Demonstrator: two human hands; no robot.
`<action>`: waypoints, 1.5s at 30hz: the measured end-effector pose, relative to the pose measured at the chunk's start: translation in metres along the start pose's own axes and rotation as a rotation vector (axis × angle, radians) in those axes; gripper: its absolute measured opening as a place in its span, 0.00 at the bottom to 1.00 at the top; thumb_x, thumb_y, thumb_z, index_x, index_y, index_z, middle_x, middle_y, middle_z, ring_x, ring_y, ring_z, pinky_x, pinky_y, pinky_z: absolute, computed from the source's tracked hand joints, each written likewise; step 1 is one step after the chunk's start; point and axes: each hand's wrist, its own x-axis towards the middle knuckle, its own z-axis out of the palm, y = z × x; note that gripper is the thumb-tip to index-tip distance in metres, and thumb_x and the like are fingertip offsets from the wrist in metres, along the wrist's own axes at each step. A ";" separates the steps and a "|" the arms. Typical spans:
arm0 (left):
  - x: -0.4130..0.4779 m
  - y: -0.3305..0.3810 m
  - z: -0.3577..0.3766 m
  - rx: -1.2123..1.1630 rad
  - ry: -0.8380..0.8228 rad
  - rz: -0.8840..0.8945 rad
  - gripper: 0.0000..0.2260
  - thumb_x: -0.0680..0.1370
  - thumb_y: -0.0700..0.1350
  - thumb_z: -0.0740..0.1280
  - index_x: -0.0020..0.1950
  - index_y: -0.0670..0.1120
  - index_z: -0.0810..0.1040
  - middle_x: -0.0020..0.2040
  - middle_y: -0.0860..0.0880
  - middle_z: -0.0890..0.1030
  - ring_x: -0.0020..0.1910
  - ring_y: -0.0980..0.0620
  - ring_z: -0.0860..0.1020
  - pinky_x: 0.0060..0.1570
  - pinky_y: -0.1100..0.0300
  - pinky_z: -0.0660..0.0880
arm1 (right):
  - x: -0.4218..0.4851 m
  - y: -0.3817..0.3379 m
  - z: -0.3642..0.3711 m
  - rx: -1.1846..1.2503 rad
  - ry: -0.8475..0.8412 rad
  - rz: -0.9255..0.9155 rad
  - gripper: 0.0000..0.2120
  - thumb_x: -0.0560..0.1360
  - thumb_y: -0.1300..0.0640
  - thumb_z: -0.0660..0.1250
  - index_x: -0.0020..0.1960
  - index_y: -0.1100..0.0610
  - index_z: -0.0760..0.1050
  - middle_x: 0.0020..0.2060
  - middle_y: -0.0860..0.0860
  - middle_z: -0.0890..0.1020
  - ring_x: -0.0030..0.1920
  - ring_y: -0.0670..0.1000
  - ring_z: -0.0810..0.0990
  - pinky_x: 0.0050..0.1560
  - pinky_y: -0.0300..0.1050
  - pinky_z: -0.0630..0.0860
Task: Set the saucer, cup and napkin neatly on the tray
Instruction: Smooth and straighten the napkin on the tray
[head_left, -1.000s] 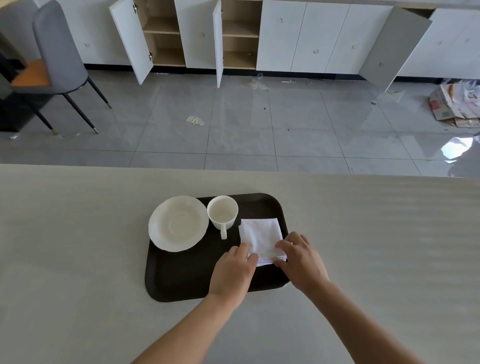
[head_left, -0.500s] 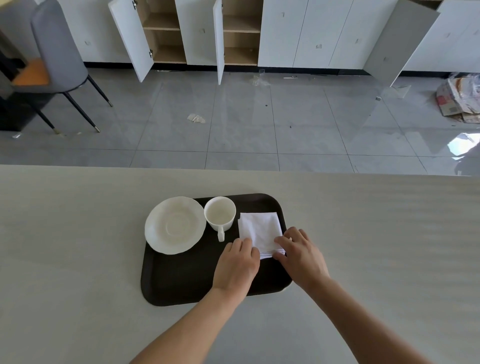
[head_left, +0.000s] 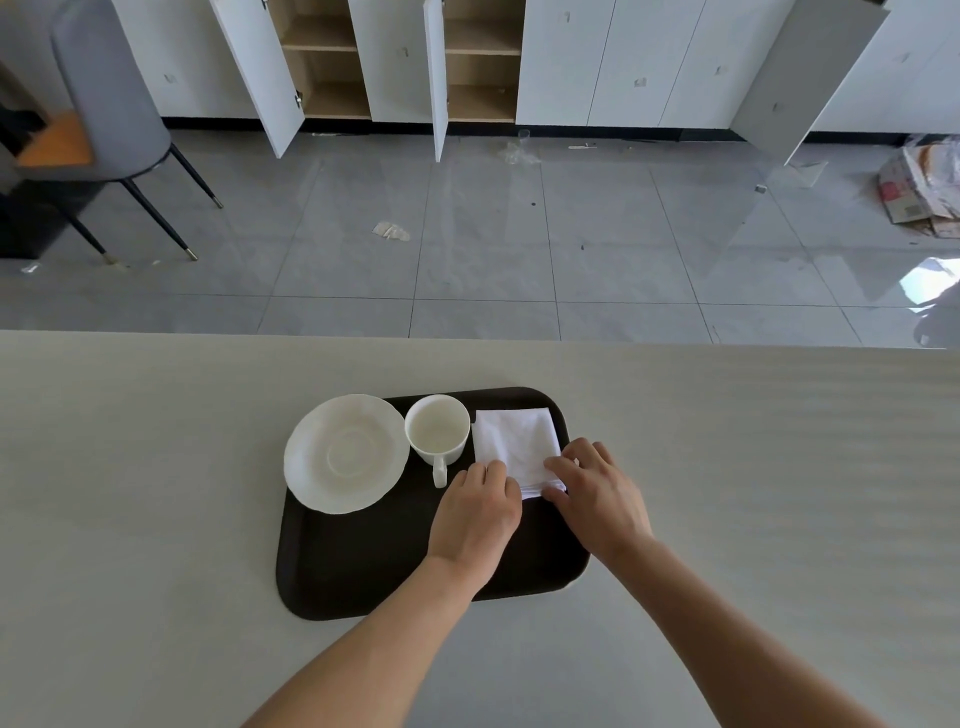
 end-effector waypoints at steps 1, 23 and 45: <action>0.001 0.000 0.000 0.007 -0.006 -0.001 0.08 0.64 0.38 0.76 0.35 0.46 0.77 0.35 0.48 0.76 0.32 0.51 0.74 0.34 0.59 0.74 | 0.001 0.000 0.000 0.002 0.004 0.002 0.09 0.73 0.52 0.72 0.53 0.52 0.79 0.50 0.49 0.78 0.52 0.53 0.74 0.32 0.47 0.76; 0.005 -0.001 0.004 -0.036 -0.083 -0.036 0.07 0.66 0.40 0.75 0.40 0.46 0.78 0.38 0.48 0.77 0.34 0.51 0.75 0.33 0.59 0.75 | 0.008 -0.001 0.000 -0.008 0.009 -0.005 0.10 0.72 0.54 0.73 0.52 0.52 0.80 0.51 0.49 0.78 0.51 0.53 0.75 0.29 0.44 0.71; 0.002 0.010 0.036 -0.272 -0.172 -0.159 0.30 0.78 0.56 0.59 0.76 0.44 0.59 0.78 0.35 0.56 0.79 0.38 0.51 0.75 0.44 0.57 | 0.043 -0.001 0.017 -0.097 -0.186 -0.044 0.28 0.81 0.41 0.51 0.79 0.48 0.54 0.80 0.43 0.53 0.79 0.56 0.46 0.77 0.54 0.50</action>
